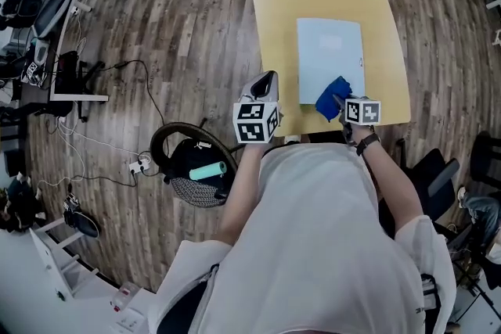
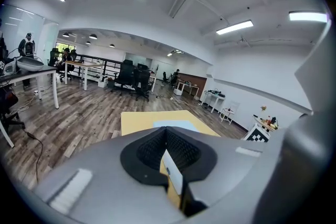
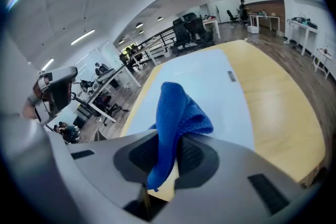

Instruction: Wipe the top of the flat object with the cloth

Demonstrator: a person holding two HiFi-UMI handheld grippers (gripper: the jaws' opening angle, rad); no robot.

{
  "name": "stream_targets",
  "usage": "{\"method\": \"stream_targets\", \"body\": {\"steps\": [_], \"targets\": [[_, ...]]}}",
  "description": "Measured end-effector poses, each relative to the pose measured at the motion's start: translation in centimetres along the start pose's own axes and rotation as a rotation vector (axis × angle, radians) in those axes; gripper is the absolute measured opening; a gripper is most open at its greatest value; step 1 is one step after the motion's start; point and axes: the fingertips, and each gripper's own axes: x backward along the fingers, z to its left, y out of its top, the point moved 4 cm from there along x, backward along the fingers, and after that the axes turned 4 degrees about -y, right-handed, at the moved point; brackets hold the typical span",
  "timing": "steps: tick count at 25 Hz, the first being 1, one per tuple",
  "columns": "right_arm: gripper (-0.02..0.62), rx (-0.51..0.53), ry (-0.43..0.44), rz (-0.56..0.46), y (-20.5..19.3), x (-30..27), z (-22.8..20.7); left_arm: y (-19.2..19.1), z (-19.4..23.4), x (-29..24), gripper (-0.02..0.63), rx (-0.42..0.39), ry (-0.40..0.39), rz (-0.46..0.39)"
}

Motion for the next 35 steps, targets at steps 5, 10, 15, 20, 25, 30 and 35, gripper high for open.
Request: {"method": "stream_targets", "body": {"steps": [5,10,15,20,25,30,35], "targets": [[0.054,-0.066,-0.155,-0.048,-0.9,3.4,-6.6,-0.3,-1.1,-1.2,0.009,-0.014,-0.046,0.022],[0.054,-0.155,-0.233,-0.082,-1.6,5.1,-10.2,-0.9,-3.0,-2.6,0.009,-0.032,-0.101,0.053],[0.054,-0.164,-0.188,-0.125,0.1,5.7,-9.2,-0.2,-5.1,-3.8,0.009,-0.071,-0.141,0.057],[0.054,-0.034,-0.08,-0.285,6.3,7.9,-4.0,1.7,-6.0,-4.7,0.009,-0.101,-0.127,0.029],[0.054,0.331,-0.144,-0.497,13.7,12.6,1.9,5.2,-7.8,-5.0,0.011,-0.158,-0.104,-0.047],[0.054,0.44,-0.154,-0.671,17.7,17.8,5.2,9.8,-10.2,-3.3,0.01,-0.204,-0.062,-0.206],[0.054,0.392,-0.163,-0.783,19.6,21.6,5.6,13.4,-12.3,-2.0,0.01,-0.264,-0.023,-0.313]]}}
